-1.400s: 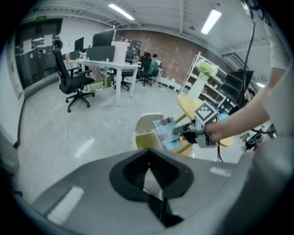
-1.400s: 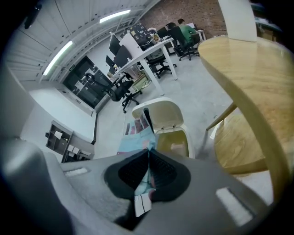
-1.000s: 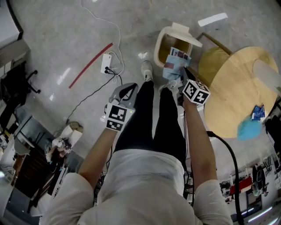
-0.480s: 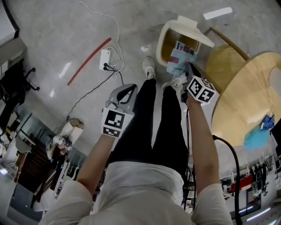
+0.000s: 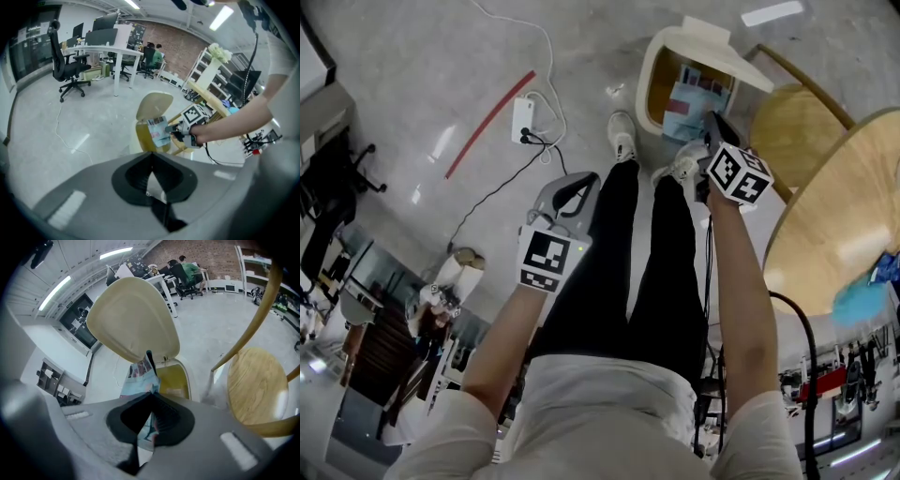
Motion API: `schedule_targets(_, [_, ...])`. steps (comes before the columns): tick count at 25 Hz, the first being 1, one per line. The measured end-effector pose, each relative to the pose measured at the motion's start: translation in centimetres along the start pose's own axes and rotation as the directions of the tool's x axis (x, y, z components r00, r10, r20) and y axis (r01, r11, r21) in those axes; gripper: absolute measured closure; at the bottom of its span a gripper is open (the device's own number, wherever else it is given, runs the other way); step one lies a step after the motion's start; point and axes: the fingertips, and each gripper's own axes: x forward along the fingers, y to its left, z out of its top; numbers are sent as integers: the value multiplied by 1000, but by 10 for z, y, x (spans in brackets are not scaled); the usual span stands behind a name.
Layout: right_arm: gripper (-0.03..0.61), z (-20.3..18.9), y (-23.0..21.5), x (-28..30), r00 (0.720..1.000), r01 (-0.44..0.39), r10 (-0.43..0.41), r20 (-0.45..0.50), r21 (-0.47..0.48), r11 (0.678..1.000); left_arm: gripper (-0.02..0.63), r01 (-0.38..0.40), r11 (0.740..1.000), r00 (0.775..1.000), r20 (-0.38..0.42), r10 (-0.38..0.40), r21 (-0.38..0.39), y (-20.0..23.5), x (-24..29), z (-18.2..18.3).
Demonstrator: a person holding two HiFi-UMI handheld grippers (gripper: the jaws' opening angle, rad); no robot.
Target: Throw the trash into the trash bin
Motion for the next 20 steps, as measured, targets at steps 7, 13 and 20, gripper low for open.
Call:
schedule_targets(7, [566,-4,-4,11,1000,30,-30,-3,-19,999,611,11,1000,1000,14,-11,-11,-4,12,1])
schedule_targets(13, [545,-8,-6,14,999,52,-53,-12,-38,998,611,15,999,1000,25,-14,-33,-3,17,1])
schedule_targets(20, [430,-13,-2,17,999,20,-21,-25,-36,999,611,17,999,999,29,-16,-41,-5,19,-2])
